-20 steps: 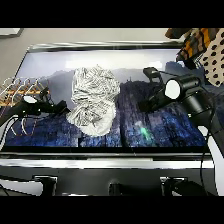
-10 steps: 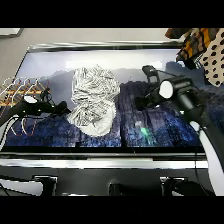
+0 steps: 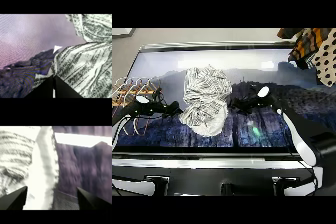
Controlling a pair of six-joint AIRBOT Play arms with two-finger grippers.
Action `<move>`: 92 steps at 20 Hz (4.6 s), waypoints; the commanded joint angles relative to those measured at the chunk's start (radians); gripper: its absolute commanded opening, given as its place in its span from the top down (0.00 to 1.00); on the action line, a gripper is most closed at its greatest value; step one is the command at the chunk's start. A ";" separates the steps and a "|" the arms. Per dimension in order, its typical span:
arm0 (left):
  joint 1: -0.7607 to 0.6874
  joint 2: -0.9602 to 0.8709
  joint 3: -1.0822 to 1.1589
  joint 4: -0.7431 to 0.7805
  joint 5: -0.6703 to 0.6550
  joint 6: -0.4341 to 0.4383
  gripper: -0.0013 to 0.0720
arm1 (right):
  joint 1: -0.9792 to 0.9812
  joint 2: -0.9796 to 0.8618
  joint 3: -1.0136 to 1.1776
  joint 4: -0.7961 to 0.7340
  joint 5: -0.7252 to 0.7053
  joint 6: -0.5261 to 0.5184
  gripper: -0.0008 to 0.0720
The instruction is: Fold the clothes and pants, and hang the long-sleeved shirts on hangers.
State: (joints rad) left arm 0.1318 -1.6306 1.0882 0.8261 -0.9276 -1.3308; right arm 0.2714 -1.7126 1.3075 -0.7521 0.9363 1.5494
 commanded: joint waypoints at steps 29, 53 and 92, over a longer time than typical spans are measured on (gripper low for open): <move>0.000 0.785 0.663 0.000 0.107 -0.003 0.96 | 0.012 0.689 0.661 -0.462 -0.034 0.003 0.94; -0.043 0.316 0.308 0.068 0.291 0.010 0.96 | 0.012 0.024 0.665 -0.637 -0.284 0.249 0.94; 0.008 0.615 -0.449 0.169 -0.314 -0.086 0.04 | -0.207 0.443 -0.618 -0.167 0.268 -0.084 0.94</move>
State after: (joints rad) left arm 0.1745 -1.0096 0.6636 0.9977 -1.2392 -1.4204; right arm 0.0479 -1.3052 0.6941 -0.9234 1.2148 1.4338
